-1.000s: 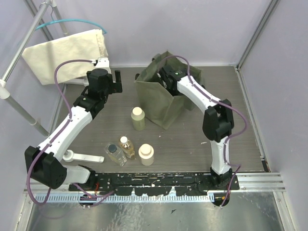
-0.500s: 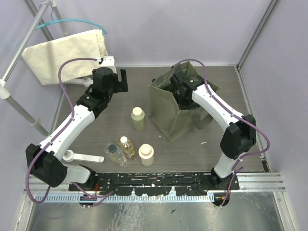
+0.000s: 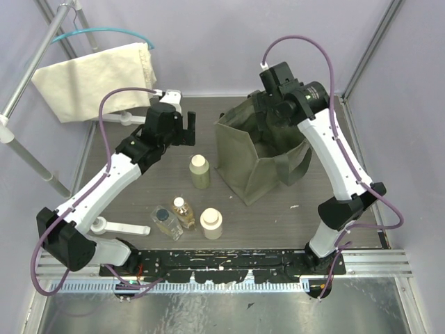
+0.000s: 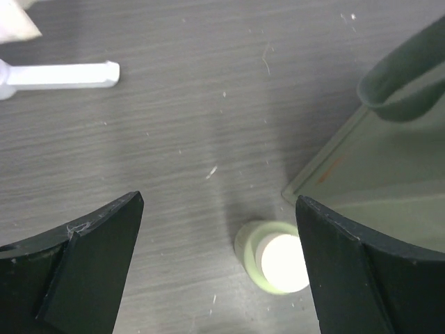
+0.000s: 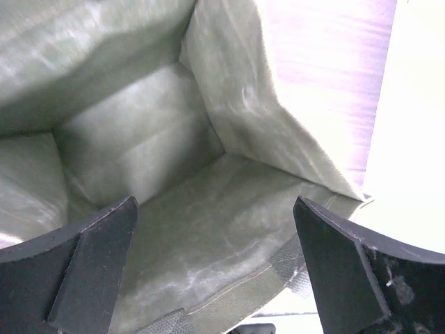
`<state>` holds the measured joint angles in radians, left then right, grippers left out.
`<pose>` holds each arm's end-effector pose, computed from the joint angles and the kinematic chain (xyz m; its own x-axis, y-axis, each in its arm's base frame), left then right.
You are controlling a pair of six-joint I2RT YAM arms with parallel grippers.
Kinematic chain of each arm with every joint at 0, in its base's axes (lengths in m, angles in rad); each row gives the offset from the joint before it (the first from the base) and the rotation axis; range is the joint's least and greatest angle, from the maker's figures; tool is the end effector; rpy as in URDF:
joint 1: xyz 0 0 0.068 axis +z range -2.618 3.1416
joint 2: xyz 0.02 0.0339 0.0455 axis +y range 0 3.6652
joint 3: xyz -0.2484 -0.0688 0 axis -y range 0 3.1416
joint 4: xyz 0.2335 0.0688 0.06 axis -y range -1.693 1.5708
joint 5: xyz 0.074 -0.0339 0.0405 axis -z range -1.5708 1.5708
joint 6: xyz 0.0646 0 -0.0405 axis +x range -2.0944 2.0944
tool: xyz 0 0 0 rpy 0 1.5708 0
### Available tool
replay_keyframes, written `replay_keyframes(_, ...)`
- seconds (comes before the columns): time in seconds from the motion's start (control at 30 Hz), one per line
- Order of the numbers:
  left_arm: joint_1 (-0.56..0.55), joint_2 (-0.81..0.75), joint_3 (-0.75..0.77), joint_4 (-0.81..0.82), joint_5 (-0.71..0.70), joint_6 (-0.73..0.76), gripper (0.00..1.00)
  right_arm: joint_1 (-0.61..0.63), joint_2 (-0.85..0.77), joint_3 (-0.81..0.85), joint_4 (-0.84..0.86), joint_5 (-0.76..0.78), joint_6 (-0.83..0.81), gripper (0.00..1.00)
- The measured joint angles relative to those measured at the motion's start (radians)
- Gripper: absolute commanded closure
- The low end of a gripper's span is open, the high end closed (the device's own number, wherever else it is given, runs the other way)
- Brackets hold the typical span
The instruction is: Place the personal care products into the canvas bag
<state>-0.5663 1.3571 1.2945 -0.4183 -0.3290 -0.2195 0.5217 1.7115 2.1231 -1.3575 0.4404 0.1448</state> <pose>0.2846 -0.1562 0.3390 -0.4389 0.0349 -0.8978 0.1746 0.9835 -0.0472 0.2932 0.1367 0.4004 -0.7296 -0.2689 -0.6288 -0.1307 0.9573 -0.2577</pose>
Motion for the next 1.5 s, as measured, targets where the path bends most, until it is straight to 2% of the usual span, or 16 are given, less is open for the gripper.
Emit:
replay_keyframes(0.13,-0.017,0.0,0.0,-0.061,0.04,-0.012,0.02,0.0,0.0,0.107,0.02,0.022,-0.007,0.0)
replay_keyframes(0.33,-0.022,0.033,0.033,-0.182,0.165,-0.013,0.02,-0.017,0.003,0.139,0.064,0.068,-0.02,0.0)
replay_keyframes(0.5,-0.029,0.105,0.116,-0.284,0.247,0.022,0.02,-0.134,0.006,0.117,0.114,-0.018,-0.035,0.0)
replay_keyframes(0.7,-0.031,0.142,0.137,-0.336,0.302,0.032,0.02,-0.233,0.006,0.07,0.156,-0.089,-0.037,0.0)
replay_keyframes(0.93,-0.032,0.188,0.137,-0.406,0.332,0.045,0.02,-0.236,0.006,0.026,0.175,-0.111,-0.038,0.0)
replay_keyframes(1.27,-0.035,0.296,0.13,-0.402,0.362,0.07,0.02,-0.238,0.006,0.003,0.176,-0.111,-0.037,0.0)
replay_keyframes(1.5,-0.035,0.46,0.24,-0.5,0.416,0.094,0.01,-0.238,0.005,-0.019,0.18,-0.109,-0.034,0.0)
